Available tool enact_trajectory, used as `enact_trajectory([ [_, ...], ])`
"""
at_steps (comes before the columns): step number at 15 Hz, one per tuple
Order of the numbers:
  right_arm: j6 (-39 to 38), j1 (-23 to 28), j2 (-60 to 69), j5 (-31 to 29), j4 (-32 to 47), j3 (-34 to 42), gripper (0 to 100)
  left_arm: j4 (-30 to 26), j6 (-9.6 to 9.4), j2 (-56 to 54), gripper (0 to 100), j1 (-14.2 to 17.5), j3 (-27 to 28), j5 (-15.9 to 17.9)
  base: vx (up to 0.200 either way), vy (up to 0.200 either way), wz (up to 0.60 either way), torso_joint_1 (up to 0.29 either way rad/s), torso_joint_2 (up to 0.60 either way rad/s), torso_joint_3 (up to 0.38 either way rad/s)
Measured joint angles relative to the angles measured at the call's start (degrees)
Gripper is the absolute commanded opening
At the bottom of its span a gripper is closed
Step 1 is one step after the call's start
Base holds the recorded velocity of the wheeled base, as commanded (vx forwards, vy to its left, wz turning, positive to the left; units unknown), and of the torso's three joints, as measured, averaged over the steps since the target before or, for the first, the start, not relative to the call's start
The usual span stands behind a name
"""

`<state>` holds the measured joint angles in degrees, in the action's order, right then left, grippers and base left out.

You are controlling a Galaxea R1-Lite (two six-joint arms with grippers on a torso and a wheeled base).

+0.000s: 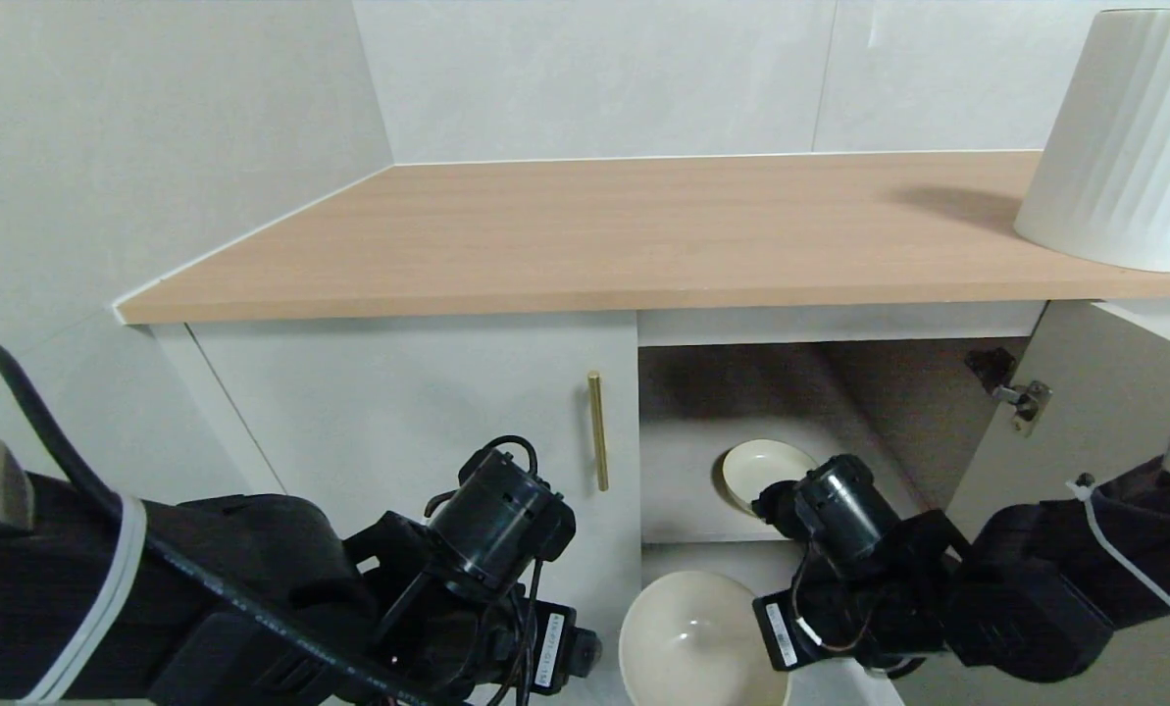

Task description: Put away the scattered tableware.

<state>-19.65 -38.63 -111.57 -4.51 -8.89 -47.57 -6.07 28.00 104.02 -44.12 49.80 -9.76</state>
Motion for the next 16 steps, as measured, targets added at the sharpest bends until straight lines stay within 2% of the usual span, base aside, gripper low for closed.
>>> enact_trajectory([
  [2,-0.35,4.75,-0.91,-2.44,0.95,-3.04,0,0.0,0.05,-0.05,100,0.0,0.0,-0.05,0.0,0.0,0.0,0.0,0.0,0.0],
  [4,-5.12,7.85,-2.73,-4.57,0.93,-6.7,0,-0.02,0.05,-0.06,100,-0.04,-0.07,-0.06,0.0,0.0,0.0,0.0,0.0,0.0],
  [7,-12.07,9.23,-5.33,-7.2,0.73,-11.39,0,-0.05,0.1,-0.09,100,-0.01,-0.07,-0.06,0.0,0.0,0.0,0.0,0.0,0.0],
  [16,-21.32,14.54,-9.61,-10.05,0.63,-19.77,0,-0.06,0.1,-0.11,100,0.0,-0.16,-0.06,0.0,0.0,0.0,0.0,0.0,0.0],
])
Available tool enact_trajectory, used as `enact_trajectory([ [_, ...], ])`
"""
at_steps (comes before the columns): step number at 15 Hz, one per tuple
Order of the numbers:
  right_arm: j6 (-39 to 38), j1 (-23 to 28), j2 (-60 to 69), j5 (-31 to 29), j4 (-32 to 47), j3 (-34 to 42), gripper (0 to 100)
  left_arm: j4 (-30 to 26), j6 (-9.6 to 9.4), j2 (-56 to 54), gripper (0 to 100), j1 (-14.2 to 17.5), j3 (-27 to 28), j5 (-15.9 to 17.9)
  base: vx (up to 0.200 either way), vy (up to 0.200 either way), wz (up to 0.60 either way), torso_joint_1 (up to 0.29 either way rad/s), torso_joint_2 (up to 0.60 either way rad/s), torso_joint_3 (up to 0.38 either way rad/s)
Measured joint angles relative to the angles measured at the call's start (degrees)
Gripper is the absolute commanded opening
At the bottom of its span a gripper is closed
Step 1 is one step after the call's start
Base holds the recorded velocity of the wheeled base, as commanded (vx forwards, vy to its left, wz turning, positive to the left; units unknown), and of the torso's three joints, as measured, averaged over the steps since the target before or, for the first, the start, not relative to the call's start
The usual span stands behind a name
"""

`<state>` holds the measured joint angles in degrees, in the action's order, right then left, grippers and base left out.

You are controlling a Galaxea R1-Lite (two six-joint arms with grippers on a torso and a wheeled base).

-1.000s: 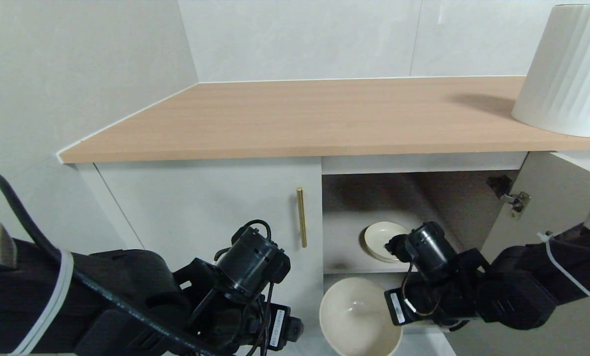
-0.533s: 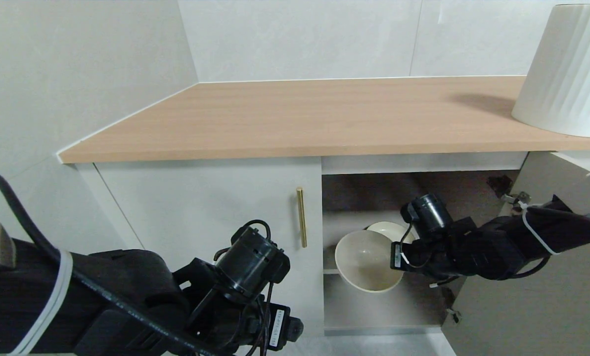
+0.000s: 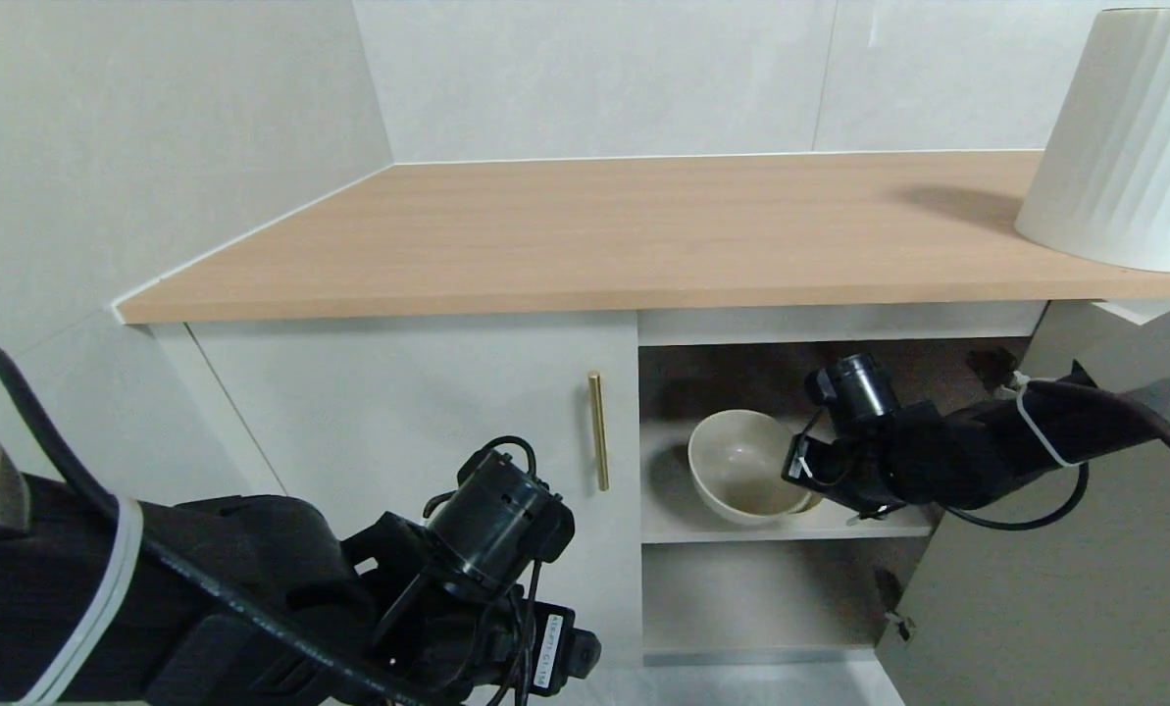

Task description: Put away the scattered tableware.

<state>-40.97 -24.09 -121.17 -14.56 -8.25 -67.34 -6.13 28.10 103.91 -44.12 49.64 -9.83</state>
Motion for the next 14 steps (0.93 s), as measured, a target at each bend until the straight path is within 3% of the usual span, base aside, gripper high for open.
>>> enact_trajectory([
  [5,-0.84,2.93,-3.38,-3.67,0.1,-3.68,0,-0.02,0.01,0.0,100,0.0,0.0,-0.33,0.0,0.0,0.0,0.0,0.0,0.0],
  [14,-2.35,5.41,-8.59,-4.9,0.1,-7.55,0,-0.02,0.06,0.0,100,0.0,0.0,-0.44,0.0,0.0,0.0,0.0,0.0,0.0],
])
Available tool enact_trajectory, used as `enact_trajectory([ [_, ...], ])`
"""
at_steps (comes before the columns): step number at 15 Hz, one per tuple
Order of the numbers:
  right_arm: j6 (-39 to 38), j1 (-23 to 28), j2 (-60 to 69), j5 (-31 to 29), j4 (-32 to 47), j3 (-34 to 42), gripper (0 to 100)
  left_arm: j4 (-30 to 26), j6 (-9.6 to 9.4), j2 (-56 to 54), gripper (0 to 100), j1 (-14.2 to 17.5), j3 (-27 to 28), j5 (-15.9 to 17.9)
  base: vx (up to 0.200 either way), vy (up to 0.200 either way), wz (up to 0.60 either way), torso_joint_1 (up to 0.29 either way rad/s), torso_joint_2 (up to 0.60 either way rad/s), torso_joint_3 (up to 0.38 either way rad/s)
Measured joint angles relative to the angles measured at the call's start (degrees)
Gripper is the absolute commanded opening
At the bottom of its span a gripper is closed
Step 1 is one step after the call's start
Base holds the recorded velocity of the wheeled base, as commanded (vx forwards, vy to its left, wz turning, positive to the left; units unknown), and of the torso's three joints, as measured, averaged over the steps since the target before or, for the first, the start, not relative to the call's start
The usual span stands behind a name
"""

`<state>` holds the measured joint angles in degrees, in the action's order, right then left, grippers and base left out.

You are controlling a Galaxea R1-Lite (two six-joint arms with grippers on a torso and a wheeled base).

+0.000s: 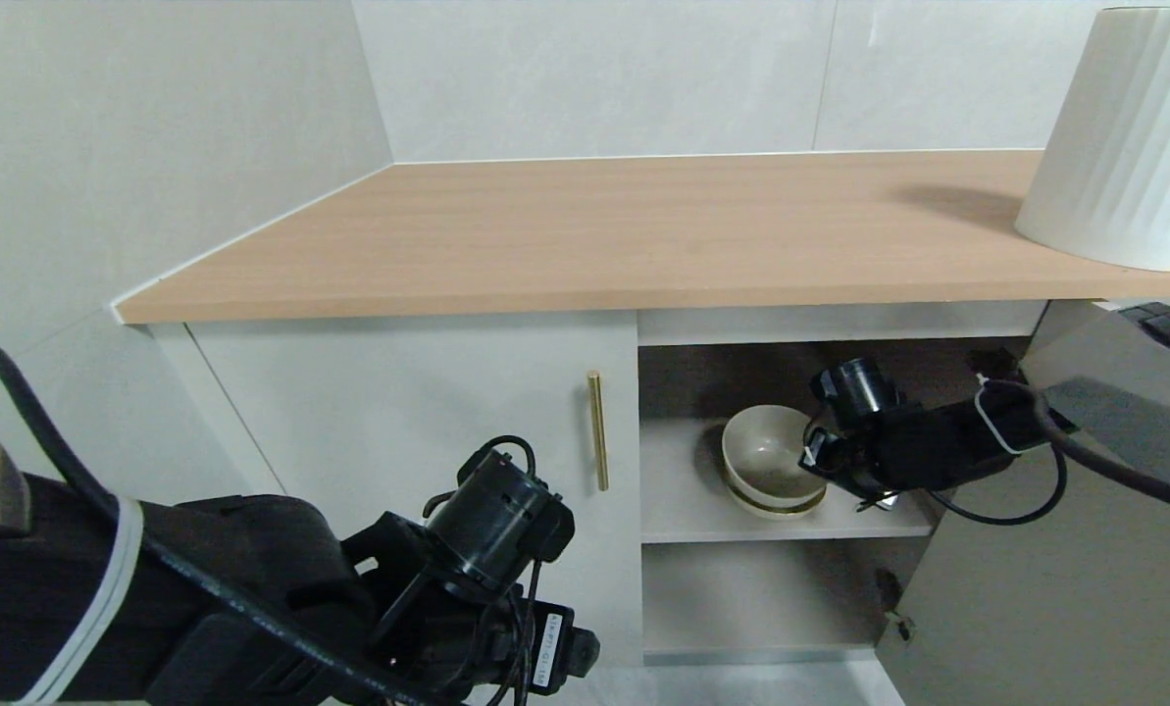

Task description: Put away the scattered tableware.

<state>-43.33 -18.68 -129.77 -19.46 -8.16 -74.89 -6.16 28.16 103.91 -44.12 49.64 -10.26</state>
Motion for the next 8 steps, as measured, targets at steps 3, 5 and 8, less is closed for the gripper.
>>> enact_trajectory([
  [3,-0.11,0.1,-0.88,0.0,0.01,-0.61,0,0.0,0.02,0.0,100,-0.04,0.0,0.0,0.0,0.0,0.0,0.0,0.0,0.0],
  [5,-0.38,0.1,-1.22,0.02,0.0,-0.94,0,0.0,0.02,0.0,100,-0.04,0.0,0.01,0.0,0.0,0.0,0.0,0.0,0.0],
  [8,-0.63,0.13,-1.46,0.05,-0.02,-1.05,100,0.02,0.02,0.0,100,0.0,0.0,-0.18,0.0,0.0,0.0,0.0,0.0,0.0],
])
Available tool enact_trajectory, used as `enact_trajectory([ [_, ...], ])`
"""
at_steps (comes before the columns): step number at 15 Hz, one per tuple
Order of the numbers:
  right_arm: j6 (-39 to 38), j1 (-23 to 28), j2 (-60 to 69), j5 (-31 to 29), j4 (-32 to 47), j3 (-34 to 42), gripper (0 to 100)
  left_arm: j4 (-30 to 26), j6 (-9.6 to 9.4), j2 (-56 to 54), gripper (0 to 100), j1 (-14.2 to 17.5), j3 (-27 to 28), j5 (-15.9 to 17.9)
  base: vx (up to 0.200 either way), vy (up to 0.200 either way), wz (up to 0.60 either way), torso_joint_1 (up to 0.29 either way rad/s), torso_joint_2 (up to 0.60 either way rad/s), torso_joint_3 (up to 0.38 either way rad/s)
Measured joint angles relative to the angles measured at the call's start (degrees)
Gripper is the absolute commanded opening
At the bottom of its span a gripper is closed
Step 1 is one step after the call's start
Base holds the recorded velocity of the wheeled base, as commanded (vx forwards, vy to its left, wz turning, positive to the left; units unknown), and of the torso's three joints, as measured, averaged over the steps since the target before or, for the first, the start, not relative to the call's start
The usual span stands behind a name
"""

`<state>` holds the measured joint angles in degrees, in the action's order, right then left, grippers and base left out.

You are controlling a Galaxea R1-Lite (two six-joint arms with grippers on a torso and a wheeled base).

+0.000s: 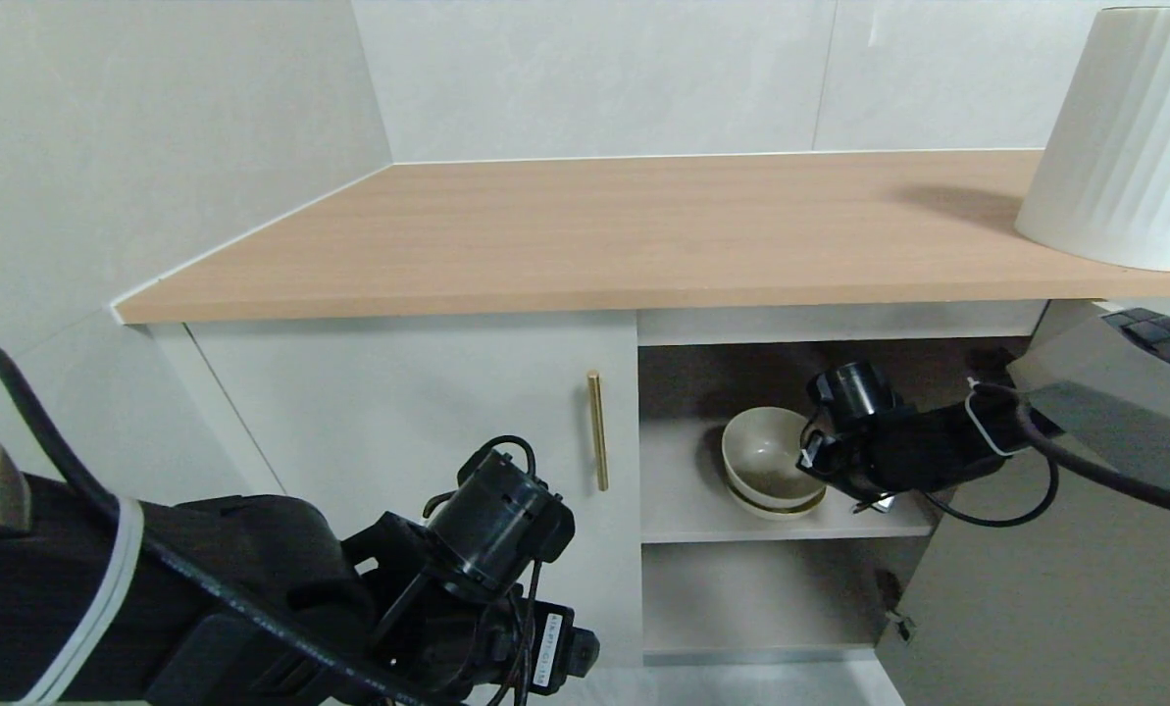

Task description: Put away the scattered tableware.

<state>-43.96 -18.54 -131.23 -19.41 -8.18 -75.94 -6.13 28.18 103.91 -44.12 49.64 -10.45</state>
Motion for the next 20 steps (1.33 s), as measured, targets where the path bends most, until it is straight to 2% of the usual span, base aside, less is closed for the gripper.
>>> enact_trajectory([
  [10,0.01,-0.09,0.44,0.34,0.49,0.46,100,-0.02,0.04,0.0,100,-0.04,0.02,-0.17,0.0,0.0,0.0,0.0,0.0,0.0],
  [13,0.26,-0.52,3.75,2.66,3.04,2.89,100,-0.02,1.01,-0.79,100,0.1,0.07,-1.29,0.0,0.0,0.0,0.0,0.0,0.0],
  [16,2.35,-3.08,10.92,7.58,7.06,8.0,100,-0.02,1.04,-3.0,100,0.88,-0.39,-2.66,0.0,0.0,0.0,0.0,0.0,0.0],
  [20,9.75,-8.05,24.98,9.89,8.73,21.33,100,-0.21,-0.24,-12.15,100,2.86,-2.23,-2.83,0.0,0.0,0.0,0.0,0.0,0.0],
])
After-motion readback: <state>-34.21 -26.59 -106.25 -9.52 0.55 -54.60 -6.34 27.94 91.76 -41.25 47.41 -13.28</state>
